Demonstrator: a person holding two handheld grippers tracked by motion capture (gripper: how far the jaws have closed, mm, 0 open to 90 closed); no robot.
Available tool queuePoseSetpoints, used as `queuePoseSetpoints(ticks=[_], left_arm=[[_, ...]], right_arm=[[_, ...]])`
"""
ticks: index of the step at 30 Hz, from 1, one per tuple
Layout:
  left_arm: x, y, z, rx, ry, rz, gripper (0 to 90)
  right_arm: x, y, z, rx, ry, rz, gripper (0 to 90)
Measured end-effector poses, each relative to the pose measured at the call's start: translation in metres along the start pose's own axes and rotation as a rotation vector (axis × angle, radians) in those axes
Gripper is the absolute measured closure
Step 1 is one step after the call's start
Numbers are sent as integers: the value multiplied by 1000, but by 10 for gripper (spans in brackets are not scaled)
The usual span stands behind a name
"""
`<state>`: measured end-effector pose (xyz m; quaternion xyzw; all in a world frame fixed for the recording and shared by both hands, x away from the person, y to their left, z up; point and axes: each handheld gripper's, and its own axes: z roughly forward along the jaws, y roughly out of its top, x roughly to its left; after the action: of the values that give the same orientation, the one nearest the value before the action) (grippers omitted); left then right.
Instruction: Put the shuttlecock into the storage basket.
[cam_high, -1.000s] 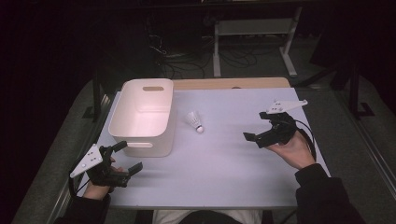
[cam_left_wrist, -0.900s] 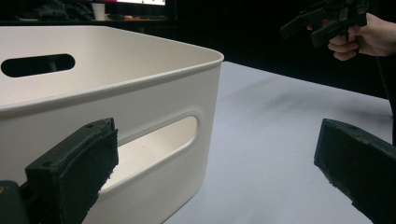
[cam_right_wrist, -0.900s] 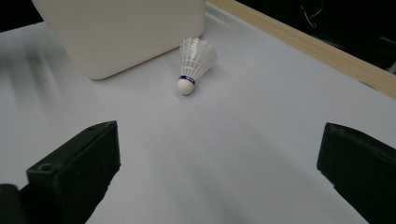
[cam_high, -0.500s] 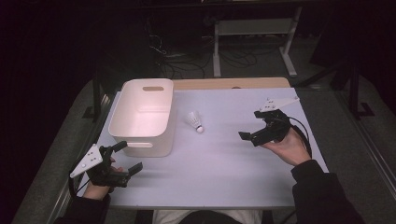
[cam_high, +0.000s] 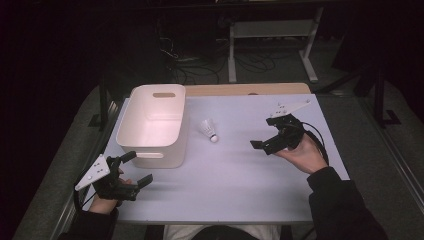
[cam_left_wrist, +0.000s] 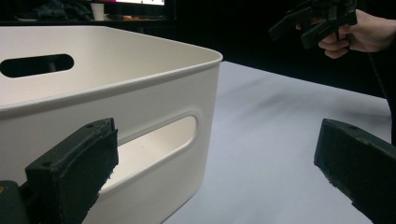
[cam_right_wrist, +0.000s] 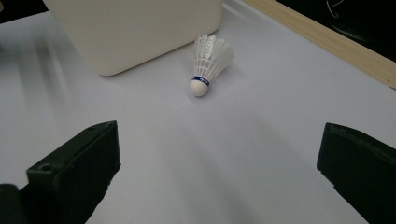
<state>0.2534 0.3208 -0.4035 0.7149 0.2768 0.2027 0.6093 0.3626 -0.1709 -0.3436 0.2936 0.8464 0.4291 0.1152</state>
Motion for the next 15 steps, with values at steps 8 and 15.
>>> queuePoseSetpoints(ticks=[8, 15], left_arm=[[0, 0, 0, -1, 0, -1, 0], [0, 0, 0, -1, -1, -1, 0]], right_arm=[[0, 4, 3, 7, 6, -4, 0], [0, 15, 9, 19, 17, -15, 0]])
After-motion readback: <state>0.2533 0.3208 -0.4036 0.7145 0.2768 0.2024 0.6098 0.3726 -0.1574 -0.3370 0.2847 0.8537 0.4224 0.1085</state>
